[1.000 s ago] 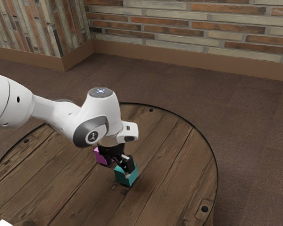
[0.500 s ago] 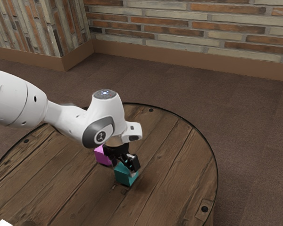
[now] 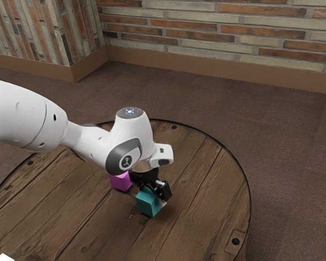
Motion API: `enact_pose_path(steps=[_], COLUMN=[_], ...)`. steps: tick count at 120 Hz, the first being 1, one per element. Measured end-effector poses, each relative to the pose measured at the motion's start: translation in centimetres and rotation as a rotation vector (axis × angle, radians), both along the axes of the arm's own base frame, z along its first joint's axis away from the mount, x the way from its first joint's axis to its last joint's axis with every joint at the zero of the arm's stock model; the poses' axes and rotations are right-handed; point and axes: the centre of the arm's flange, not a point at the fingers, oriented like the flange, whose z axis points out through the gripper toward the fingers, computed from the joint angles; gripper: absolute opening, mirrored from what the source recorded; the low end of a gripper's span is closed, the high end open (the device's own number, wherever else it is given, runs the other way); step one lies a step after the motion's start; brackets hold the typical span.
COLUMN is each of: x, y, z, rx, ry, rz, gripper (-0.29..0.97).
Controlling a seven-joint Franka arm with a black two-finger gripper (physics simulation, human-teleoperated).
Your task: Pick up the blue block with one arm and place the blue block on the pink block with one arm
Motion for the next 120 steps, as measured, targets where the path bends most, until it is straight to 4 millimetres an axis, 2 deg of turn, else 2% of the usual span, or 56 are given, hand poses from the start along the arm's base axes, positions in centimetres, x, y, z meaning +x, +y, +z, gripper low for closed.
enact_pose_path(steps=[30, 72, 88, 98, 107, 120], x=[-0.3, -0.6, -0.4, 0.0, 1.3, 3.3], y=[0.5, 0.9, 0.8, 0.5, 0.0, 1.0], z=[0.0, -0.3, 0.0, 1.0, 3.2, 6.0], rx=[0.004, 0.012, 0.013, 0.011, 0.012, 0.039], ry=[0.01, 0.036, 0.031, 0.014, -0.018, -0.053], rz=[-0.003, -0.009, -0.013, -0.018, -0.031, -0.034], gripper=[0.67, 0.41, 0.38, 0.37, 0.36, 0.36])
